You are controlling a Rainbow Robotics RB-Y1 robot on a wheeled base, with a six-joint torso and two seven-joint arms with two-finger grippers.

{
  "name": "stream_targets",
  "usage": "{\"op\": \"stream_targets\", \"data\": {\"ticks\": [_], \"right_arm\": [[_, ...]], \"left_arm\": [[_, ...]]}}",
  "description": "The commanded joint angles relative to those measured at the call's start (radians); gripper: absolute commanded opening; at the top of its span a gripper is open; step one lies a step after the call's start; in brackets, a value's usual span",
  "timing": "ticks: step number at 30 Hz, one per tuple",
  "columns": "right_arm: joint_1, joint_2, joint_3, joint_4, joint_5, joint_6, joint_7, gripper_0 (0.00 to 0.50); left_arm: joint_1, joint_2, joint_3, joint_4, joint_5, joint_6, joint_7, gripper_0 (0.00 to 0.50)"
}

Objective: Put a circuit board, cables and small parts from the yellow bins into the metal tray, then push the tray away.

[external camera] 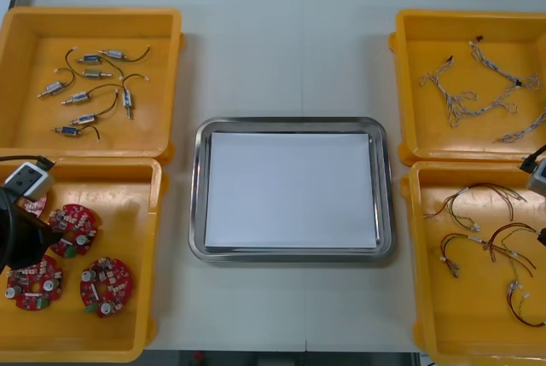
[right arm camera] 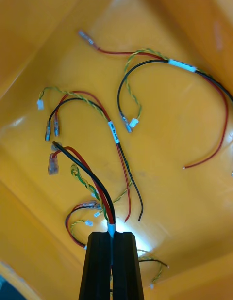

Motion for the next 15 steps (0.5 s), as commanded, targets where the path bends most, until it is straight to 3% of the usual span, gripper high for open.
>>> {"op": "stream_targets", "data": {"ticks": [1,15], "right_arm": [[-0.019,0.012,-0.058,-0.081,-0.002,0.034,-0.109,0.000],[-0.019,0.013,-0.080,-0.173,0.009,0.053,-0.395,0.000]], "left_arm": [[0.048,-0.007,-0.008,-0.025,0.017,-0.012,0.009,0.500],[0.078,-0.033,-0.002,-0.034,0.006,-0.010,0.012,0.500]]}}
